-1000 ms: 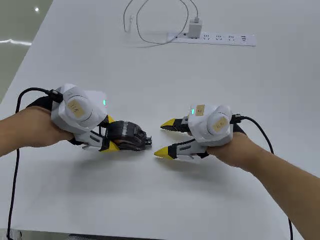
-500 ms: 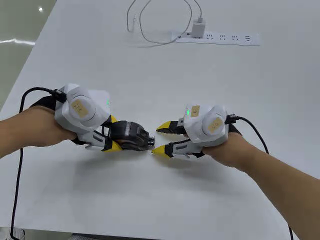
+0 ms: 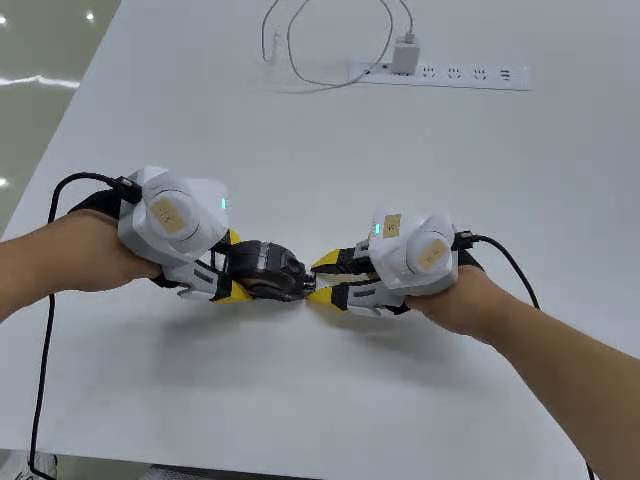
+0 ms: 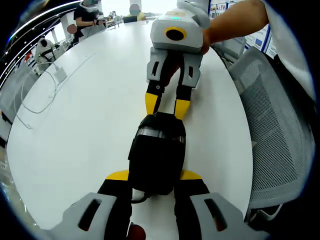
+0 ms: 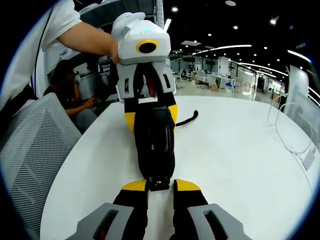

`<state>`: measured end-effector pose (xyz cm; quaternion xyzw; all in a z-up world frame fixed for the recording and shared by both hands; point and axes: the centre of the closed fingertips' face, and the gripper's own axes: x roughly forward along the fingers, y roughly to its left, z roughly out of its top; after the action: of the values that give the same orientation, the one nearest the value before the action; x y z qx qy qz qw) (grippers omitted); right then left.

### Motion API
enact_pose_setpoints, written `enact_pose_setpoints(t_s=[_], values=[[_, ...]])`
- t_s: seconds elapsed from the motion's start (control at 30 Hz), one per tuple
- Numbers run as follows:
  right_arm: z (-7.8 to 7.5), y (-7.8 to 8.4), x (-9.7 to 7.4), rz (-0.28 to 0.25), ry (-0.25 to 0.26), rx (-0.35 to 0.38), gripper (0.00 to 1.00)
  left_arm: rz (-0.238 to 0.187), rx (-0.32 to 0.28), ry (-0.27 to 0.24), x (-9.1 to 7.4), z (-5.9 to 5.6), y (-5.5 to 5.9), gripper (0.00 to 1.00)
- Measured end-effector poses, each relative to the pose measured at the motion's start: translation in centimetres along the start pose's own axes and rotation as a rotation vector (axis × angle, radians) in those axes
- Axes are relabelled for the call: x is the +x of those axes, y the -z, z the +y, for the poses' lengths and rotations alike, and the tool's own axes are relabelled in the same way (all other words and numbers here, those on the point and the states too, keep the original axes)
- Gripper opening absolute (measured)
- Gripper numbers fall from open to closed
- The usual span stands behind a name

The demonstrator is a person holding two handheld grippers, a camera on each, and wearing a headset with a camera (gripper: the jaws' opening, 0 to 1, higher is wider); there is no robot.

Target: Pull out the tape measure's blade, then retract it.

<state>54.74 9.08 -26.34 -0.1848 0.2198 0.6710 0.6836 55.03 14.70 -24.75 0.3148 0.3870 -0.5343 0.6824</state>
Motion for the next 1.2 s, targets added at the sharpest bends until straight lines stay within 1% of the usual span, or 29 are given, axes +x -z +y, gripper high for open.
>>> enact_pose_setpoints(t_s=[0.2,0.43,0.73,0.93,1.0,1.2], values=[[0.2,0.06,0.23,0.0,-0.012,-0.01,0.12,-0.002,0.0,0.0,-0.01,-0.01,-0.01,0.27],[0.23,0.1,0.22,-0.001,-0.014,-0.011,0.12,-0.004,0.0,-0.002,0.02,0.03,0.0,0.27],[0.22,0.11,0.17,0.001,-0.003,-0.017,0.09,-0.007,0.006,-0.005,-0.01,0.03,0.01,0.27],[0.18,0.15,0.11,0.01,-0.006,-0.035,0.09,0.0,0.018,-0.01,-0.02,0.01,0.1,0.26],[0.21,0.18,0.06,0.01,-0.006,-0.024,0.09,0.001,0.016,-0.011,-0.02,-0.01,0.1,0.26],[0.19,0.17,0.09,0.016,-0.004,-0.036,0.09,0.0,0.019,-0.007,-0.02,-0.02,0.12,0.26]])
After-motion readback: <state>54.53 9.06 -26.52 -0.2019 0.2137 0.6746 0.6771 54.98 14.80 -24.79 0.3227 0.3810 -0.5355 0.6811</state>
